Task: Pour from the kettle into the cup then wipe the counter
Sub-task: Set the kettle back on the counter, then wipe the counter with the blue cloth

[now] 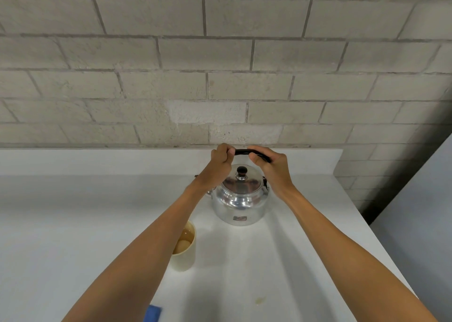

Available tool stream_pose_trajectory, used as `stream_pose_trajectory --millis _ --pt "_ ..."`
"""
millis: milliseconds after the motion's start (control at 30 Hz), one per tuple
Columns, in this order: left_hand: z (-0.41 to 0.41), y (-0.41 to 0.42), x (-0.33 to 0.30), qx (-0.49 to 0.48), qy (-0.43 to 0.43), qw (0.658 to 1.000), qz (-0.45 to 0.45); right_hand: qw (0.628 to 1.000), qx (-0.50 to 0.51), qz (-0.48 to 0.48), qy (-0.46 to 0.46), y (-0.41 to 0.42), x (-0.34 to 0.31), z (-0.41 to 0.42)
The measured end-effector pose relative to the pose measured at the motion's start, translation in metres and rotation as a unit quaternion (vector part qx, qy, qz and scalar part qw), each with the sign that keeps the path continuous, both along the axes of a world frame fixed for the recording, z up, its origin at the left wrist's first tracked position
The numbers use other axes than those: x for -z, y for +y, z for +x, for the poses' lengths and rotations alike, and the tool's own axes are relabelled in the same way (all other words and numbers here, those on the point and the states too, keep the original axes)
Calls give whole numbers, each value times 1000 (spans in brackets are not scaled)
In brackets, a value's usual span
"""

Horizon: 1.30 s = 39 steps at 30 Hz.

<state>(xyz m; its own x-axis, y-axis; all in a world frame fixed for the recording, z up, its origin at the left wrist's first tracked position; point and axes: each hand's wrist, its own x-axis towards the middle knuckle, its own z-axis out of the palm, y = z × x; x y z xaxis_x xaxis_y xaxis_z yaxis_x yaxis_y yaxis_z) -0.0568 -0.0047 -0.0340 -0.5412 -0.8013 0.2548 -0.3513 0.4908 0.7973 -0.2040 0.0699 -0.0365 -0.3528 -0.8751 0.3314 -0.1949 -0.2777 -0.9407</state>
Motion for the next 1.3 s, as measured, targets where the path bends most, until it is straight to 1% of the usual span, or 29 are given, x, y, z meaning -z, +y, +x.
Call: stream_pose_trajectory --millis 100,200,333,400,467,567,733,833,933,1033,1167,1300 --pt "-1 -2 0 2 7 1000 -10 1000 0 -5 17 -2 1 -1" --pt "1 0 -1 10 9 1000 3 1000 -10 4 28 1 0 -3" --pt "8 6 -5 27 13 999 34 995 -36 72 59 8 -11 -5" --pt "14 10 -6 24 -6 999 36 989 -31 102 98 14 -17 -6" --pt "20 14 -7 17 -31 998 48 987 -17 113 113 22 -25 -4" --pt "33 27 -12 5 -49 997 53 988 8 96 125 38 -38 5" --pt "57 65 -29 -25 -32 999 -13 990 22 55 128 72 -63 28" --pt "73 95 -43 -39 18 999 -19 992 -3 39 123 95 -77 44" --pt "92 130 -54 -64 50 997 -16 991 -34 29 124 121 -84 62" --pt "112 166 -58 -85 60 994 -10 990 -72 39 115 148 -83 81" --pt "141 210 -51 -114 76 990 32 984 -104 74 123 175 -71 107" --pt "165 242 -35 -146 67 986 52 977 -136 117 111 195 -49 130"
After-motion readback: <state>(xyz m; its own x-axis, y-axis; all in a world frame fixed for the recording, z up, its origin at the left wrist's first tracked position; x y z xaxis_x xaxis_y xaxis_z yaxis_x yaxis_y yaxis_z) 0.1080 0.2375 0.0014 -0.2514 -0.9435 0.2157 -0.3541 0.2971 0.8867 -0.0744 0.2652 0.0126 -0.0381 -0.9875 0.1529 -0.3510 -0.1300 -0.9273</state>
